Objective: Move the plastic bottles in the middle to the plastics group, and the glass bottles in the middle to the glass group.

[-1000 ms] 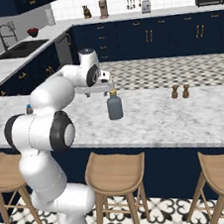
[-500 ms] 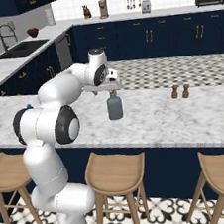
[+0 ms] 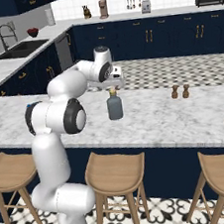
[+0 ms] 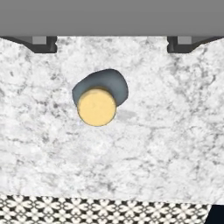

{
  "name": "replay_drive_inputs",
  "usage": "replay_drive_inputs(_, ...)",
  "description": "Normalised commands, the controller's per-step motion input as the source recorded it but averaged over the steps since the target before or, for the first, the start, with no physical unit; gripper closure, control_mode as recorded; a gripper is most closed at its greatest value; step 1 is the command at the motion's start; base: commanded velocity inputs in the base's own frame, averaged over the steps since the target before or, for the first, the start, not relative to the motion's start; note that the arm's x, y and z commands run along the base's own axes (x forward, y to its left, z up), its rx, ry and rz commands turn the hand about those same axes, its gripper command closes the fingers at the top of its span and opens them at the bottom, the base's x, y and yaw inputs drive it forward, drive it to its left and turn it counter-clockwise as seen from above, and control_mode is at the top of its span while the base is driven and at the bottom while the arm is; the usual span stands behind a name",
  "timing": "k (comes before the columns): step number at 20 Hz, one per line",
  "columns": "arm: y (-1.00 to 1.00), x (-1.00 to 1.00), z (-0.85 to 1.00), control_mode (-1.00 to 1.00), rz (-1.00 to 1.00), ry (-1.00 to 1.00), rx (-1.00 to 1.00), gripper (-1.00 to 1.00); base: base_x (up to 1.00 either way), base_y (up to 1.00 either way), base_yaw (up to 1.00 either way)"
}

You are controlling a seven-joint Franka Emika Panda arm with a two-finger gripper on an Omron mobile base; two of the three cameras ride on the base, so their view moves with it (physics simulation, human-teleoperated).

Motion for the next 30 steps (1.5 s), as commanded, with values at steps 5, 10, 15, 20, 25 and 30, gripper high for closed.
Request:
replay_drive_inputs(5,-0.26,0.35,-0.12,-1.00,0.00,0.00,0.05,-1.00,0.00,0.00,0.00)
replay_drive_inputs(10,0.00,0.17,-0.38,-1.00,0.00,0.00,0.00,-1.00,0.00,0.00,0.00)
replay_drive_inputs(15,0.07,0.11,-0.11,-1.00,0.00,0.00,0.00,-1.00,0.00,0.00,0.00)
replay_drive_inputs(20,0.06,0.02,-0.09,-1.00,0.00,0.00,0.00,-1.00,0.00,0.00,0.00)
replay_drive_inputs(25,0.03,0.00,-0.16,-1.00,0.00,0.00,0.00,-1.00,0.00,0.00,0.00)
replay_drive_inputs(30,0.00,0.00,-0.18,-1.00,0.00,0.00,0.00,-1.00,0.00,0.00,0.00)
